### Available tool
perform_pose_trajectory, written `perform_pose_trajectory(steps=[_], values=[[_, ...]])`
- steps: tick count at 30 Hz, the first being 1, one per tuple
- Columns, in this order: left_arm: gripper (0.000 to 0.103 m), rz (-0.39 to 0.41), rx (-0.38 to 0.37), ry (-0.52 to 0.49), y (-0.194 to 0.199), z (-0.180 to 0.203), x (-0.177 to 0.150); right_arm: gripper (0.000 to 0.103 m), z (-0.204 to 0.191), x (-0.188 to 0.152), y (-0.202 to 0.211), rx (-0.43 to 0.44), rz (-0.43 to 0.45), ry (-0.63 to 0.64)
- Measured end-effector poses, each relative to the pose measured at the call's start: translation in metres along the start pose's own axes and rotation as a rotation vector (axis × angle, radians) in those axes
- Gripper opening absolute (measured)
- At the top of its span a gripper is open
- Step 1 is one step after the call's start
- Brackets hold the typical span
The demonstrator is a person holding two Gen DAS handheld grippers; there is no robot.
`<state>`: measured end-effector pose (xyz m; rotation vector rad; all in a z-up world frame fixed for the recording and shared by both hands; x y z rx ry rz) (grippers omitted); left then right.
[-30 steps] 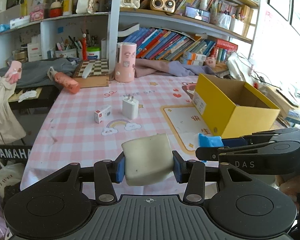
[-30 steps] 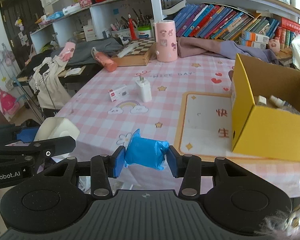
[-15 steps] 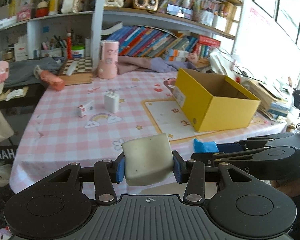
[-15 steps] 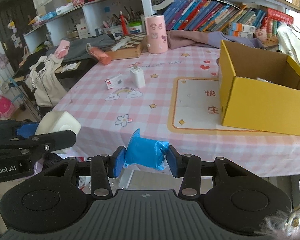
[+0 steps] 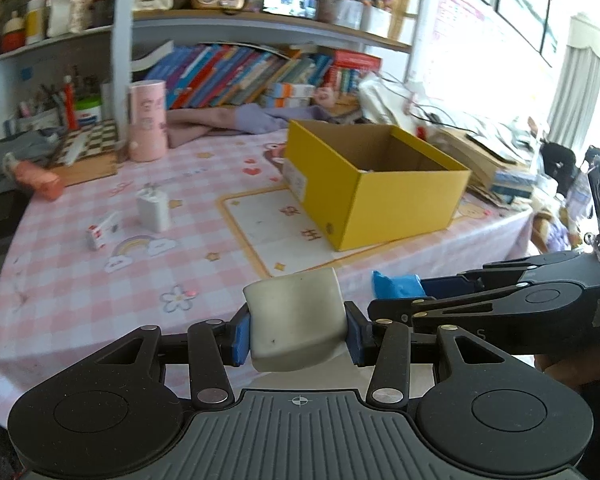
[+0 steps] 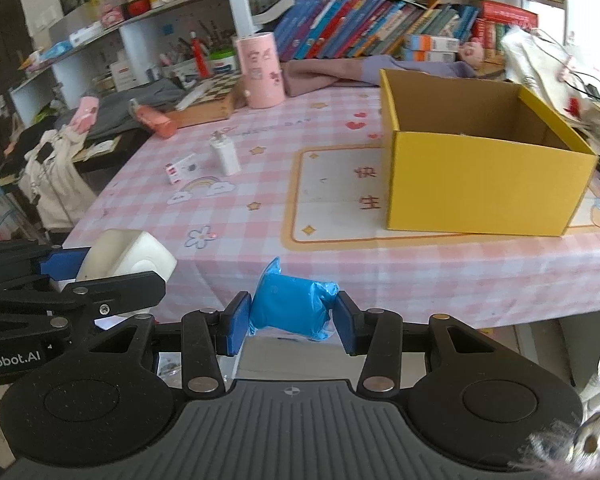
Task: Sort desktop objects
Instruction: 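Lift the white block and blue packet and carry both over the yellow box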
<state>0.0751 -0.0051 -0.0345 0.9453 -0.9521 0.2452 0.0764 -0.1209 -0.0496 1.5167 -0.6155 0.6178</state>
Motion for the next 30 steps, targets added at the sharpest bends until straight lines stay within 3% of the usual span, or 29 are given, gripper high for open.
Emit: perform_pose_trajectory(steps=[30], values=[[0.044, -0.077, -0.21, -0.12, -0.057, 0.064, 0.014, 0.041, 0.071, -0.021, 0.011, -0.173, -0.065, -0.101]])
Point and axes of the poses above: each gripper's, at about its wrist camera, not at the fingertips, and y roughly against the way its jaws point, z to its right, x to its top, the point moved 9 cm from there along -y, roughly the way its jaws point, and after that the axes turned 10 degrees about -x, right-handed, at the moved point
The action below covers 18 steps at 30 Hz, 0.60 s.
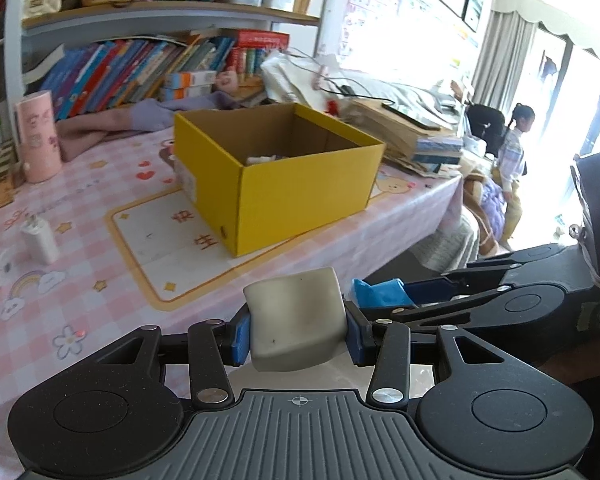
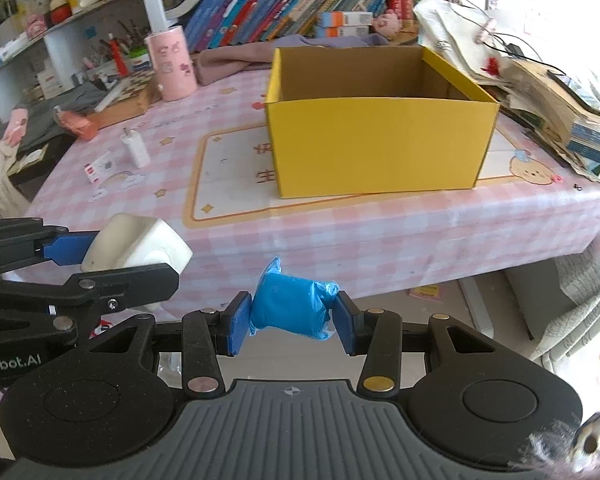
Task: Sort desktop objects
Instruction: 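Lift the white block and blue packet and carry both over the yellow box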
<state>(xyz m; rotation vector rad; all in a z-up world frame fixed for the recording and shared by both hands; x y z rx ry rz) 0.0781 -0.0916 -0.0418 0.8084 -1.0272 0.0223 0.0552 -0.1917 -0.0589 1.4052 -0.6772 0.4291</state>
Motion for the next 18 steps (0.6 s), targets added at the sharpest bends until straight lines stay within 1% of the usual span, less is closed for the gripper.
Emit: perform_pose_trajectory(steps=[9, 18], values=[[0.044, -0.006, 0.012, 0.002, -0.017, 0.003, 0.01, 0.041, 0.02, 0.008, -0.008, -0.003, -0.007, -0.016], [0.044, -0.021, 0.016, -0.021, -0.041, 0.011, 0.024, 0.041, 0.042, 0.022, -0.019, 0.005, -0.005, -0.023]])
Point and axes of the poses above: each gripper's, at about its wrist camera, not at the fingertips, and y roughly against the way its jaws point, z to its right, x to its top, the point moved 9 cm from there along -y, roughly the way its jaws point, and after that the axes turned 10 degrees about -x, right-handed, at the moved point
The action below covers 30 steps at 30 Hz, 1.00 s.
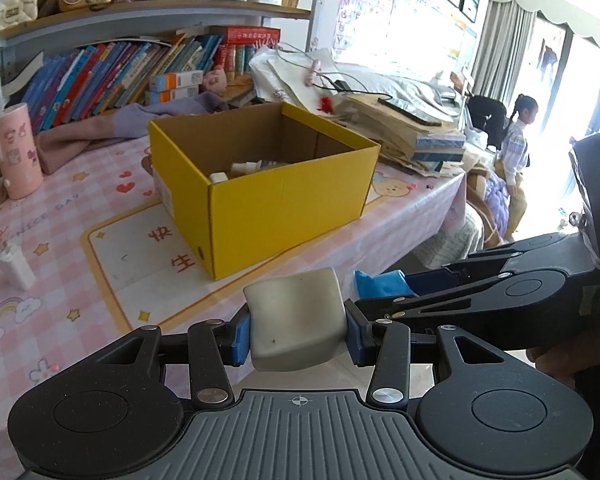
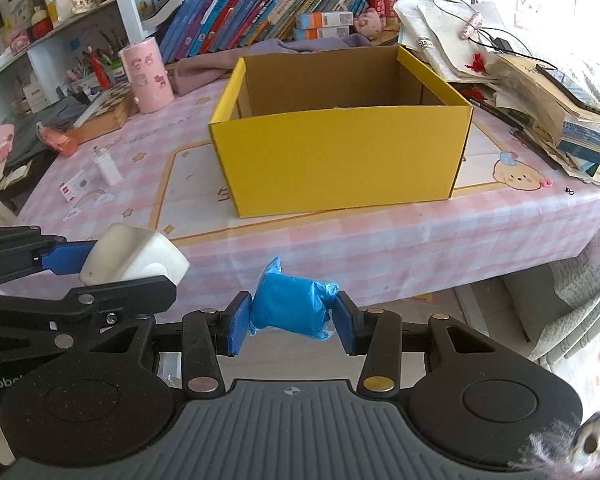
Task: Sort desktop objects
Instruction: 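Lift the white block and blue packet and carry both over the yellow box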
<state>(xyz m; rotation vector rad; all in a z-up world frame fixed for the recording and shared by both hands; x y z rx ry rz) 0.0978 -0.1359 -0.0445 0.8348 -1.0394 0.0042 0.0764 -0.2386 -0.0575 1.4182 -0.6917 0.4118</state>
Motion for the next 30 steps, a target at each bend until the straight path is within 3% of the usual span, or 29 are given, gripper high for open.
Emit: perform_pose_trajectory(steps=[16, 25, 30], values=[[0.044, 0.036, 0.035, -0.033, -0.041, 0.012, 0.046, 0.041, 0.052, 0.039, -0.026, 0.011, 0.027, -0.019], [0.044, 0.106, 0.079, -0.03, -0.058, 0.012, 0.088, 0.041, 0.086, 0.08, -0.037, 0.031, 0.121, -0.067], [0.044, 0.125, 0.122, -0.02, -0.063, 0.007, 0.102, 0.041, 0.088, 0.105, -0.038, 0.062, 0.183, -0.031]])
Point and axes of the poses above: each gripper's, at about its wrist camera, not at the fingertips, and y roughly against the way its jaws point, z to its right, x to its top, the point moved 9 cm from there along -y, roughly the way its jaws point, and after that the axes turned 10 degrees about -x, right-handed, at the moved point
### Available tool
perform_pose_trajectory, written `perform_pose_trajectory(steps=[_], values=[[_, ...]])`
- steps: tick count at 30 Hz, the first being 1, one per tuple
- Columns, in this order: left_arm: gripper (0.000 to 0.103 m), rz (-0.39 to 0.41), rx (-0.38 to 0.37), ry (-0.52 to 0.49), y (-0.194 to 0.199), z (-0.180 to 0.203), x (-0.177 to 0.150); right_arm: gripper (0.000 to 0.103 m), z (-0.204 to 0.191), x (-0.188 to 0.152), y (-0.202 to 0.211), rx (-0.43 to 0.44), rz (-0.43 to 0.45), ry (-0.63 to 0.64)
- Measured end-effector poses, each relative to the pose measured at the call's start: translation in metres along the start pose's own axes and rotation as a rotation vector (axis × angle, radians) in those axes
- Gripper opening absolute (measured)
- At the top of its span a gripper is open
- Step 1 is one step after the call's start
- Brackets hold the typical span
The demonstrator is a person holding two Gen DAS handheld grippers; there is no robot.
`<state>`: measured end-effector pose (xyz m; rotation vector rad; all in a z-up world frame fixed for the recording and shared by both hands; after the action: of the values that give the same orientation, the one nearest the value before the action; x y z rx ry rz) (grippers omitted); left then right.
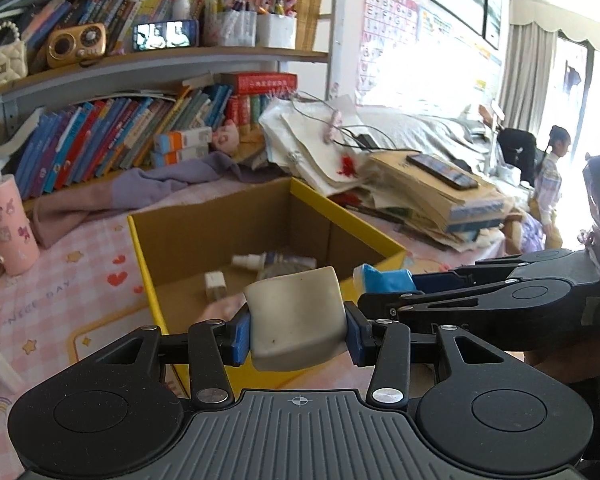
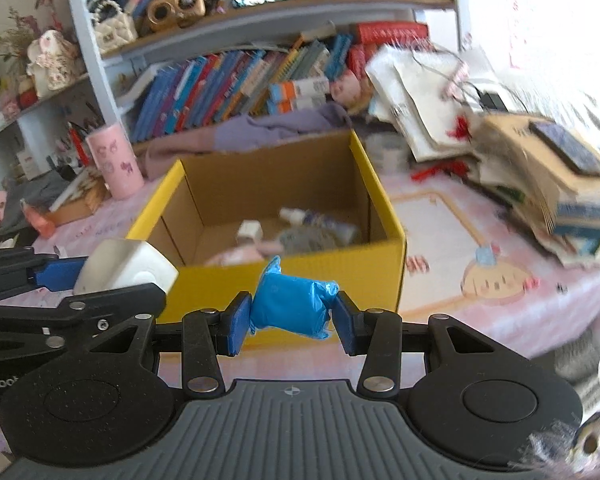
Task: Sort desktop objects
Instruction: 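Lift the white block and blue packet and carry both over the yellow box, then lower both into the box and open both grippers to release them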
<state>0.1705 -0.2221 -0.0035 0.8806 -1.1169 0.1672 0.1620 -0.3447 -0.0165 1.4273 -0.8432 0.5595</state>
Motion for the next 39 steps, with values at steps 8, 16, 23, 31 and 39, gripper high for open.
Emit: perform_pose_trajectory(steps=[8, 16, 23, 31, 39], values=[[0.044, 0.027, 0.078, 0.025, -0.009, -0.01, 0.015, 0.041, -0.001, 0.031, -0.018, 0.065, 0.05, 0.04], [0.044, 0.02, 0.141, 0.07, -0.032, -0.031, 0.025, 0.041, 0.001, 0.062, -0.05, 0.093, 0.076, 0.101], [0.044, -0.024, 0.179, 0.028, -0.062, -0.05, 0.037, 0.041, 0.001, 0.069, -0.086, 0.11, 0.033, 0.174], [0.044, -0.144, 0.195, 0.025, -0.103, -0.073, 0.03, 0.041, -0.014, 0.067, -0.131, 0.133, -0.047, 0.342], [0.045, -0.221, 0.182, 0.037, -0.12, -0.074, 0.014, 0.041, -0.02, 0.059, -0.148, 0.105, -0.081, 0.503]])
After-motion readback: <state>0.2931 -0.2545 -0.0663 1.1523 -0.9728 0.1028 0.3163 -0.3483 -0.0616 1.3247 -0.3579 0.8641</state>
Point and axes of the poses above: each gripper's, at about its wrist camera, not at the fingertips, and y roughly against the way its jaws point, z to its right, x to its top, the point moved 9 cm from there along -y, roughly the way its jaws point, and after that the axes turned 10 degrees about -x, right-handed, at the moved point
